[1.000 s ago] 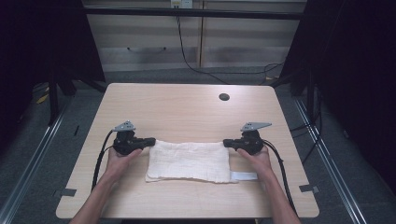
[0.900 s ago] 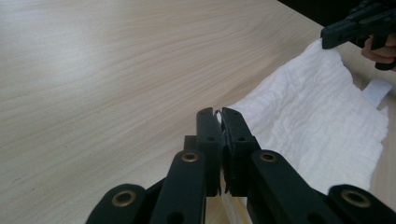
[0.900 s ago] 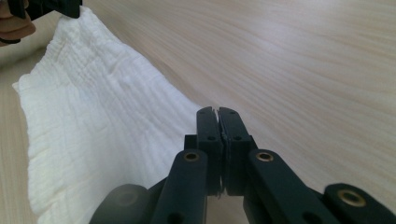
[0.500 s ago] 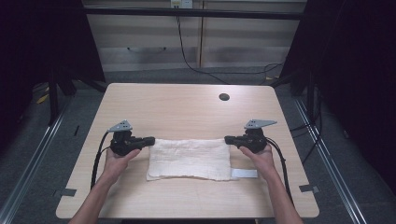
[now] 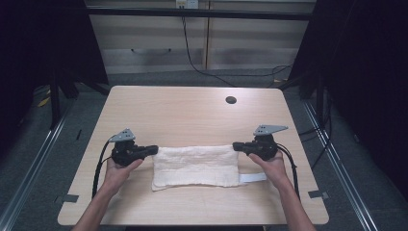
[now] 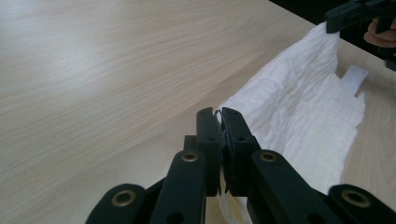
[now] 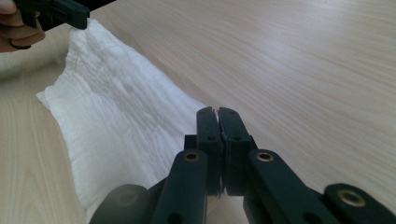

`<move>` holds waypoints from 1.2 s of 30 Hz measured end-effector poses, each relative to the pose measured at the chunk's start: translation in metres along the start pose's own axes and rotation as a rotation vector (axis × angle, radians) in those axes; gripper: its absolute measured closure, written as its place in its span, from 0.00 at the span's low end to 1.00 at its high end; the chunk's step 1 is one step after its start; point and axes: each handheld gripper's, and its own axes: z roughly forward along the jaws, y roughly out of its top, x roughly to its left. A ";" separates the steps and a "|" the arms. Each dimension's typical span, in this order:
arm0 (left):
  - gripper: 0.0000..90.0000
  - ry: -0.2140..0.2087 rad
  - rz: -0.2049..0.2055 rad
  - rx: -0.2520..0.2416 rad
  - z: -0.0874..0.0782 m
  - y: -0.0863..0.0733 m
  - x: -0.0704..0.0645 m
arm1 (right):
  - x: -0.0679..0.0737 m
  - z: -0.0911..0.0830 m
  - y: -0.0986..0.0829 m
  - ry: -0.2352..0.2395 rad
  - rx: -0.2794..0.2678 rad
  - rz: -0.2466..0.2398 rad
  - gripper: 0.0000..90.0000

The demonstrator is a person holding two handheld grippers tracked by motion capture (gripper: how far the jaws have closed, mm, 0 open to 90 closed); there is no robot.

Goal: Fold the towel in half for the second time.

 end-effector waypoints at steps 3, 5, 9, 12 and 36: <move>0.97 0.013 -0.027 -0.009 0.003 0.000 0.005 | 0.002 0.000 0.000 0.004 -0.003 -0.007 0.99; 0.97 0.023 -0.030 -0.005 0.003 -0.001 0.007 | 0.004 -0.001 -0.001 0.010 -0.001 -0.018 0.99; 0.97 0.028 -0.031 -0.003 0.002 -0.001 0.008 | 0.010 -0.005 -0.006 0.019 0.000 -0.028 0.99; 0.97 0.039 -0.036 0.003 0.003 -0.001 0.007 | 0.015 -0.006 -0.009 0.020 0.013 -0.033 0.99; 0.97 0.102 -0.052 0.019 0.010 -0.005 0.009 | 0.075 -0.010 -0.043 0.176 0.092 -0.090 0.99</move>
